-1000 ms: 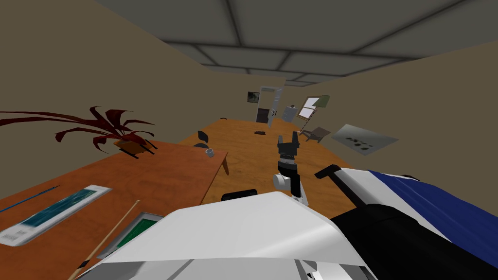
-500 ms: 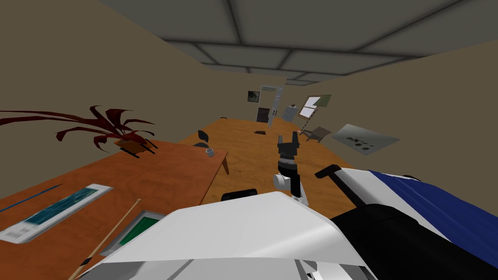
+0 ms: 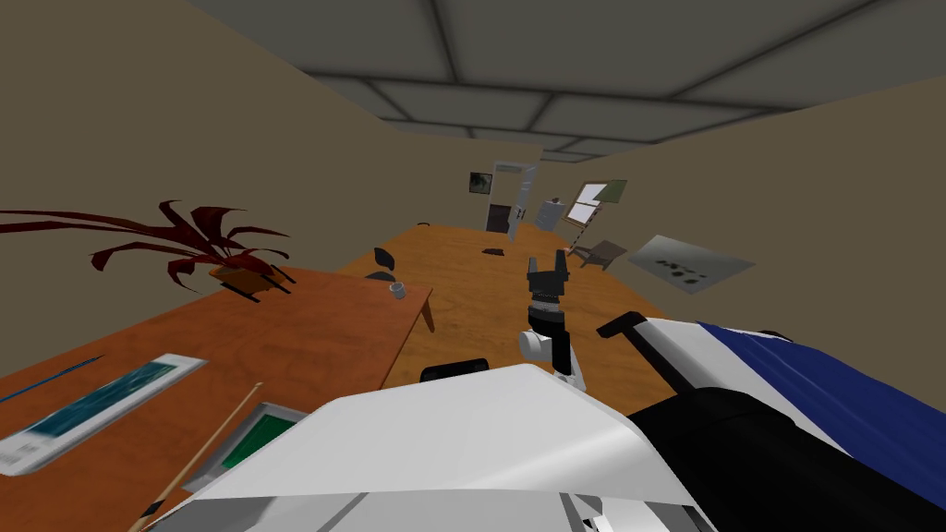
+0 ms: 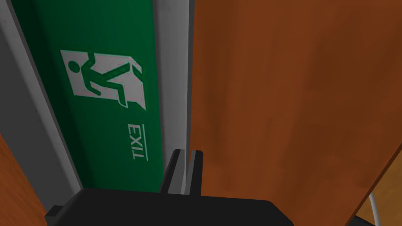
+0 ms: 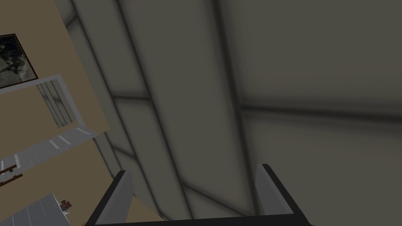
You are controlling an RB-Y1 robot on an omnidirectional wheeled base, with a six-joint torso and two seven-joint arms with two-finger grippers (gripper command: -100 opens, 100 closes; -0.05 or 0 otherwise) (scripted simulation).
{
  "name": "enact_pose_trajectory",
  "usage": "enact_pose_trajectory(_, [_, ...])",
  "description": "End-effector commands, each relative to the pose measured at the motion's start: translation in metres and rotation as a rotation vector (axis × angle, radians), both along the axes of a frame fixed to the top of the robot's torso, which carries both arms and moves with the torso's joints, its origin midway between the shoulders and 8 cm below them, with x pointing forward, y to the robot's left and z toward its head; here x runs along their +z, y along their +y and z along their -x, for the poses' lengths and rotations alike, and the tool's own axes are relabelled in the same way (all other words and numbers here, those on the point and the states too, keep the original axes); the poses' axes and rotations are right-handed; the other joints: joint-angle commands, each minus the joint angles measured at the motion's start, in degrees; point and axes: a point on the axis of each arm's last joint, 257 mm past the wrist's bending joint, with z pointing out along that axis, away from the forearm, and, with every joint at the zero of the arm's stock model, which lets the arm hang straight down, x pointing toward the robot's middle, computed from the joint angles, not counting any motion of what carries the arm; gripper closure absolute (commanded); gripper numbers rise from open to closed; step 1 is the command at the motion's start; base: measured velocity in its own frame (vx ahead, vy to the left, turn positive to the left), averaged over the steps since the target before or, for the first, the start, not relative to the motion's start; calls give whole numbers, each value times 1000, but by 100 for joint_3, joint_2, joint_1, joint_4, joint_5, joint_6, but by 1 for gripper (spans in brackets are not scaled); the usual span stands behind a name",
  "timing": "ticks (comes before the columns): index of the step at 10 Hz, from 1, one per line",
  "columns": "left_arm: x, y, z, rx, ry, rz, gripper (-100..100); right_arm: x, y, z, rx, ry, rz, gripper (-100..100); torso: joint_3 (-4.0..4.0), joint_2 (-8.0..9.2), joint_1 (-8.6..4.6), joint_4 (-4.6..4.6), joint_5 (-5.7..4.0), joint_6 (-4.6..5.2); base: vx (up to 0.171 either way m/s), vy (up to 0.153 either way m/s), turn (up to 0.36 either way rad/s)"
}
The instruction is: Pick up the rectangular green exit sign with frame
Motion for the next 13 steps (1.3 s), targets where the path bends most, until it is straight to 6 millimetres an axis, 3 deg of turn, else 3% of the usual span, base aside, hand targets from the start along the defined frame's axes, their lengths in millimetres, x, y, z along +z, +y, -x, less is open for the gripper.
enact_pose_trajectory(1, [2,1,2,8,-9,-2,100,0,0,0,0,0,0,0,0,0,0,0,0,0,34,5,-7])
enact_pose_trajectory(13, [17,-6,59,31,0,2,100,0,0,0,0,0,0,0,-8,-7,-12,-9,-9,-6,26,3,-22])
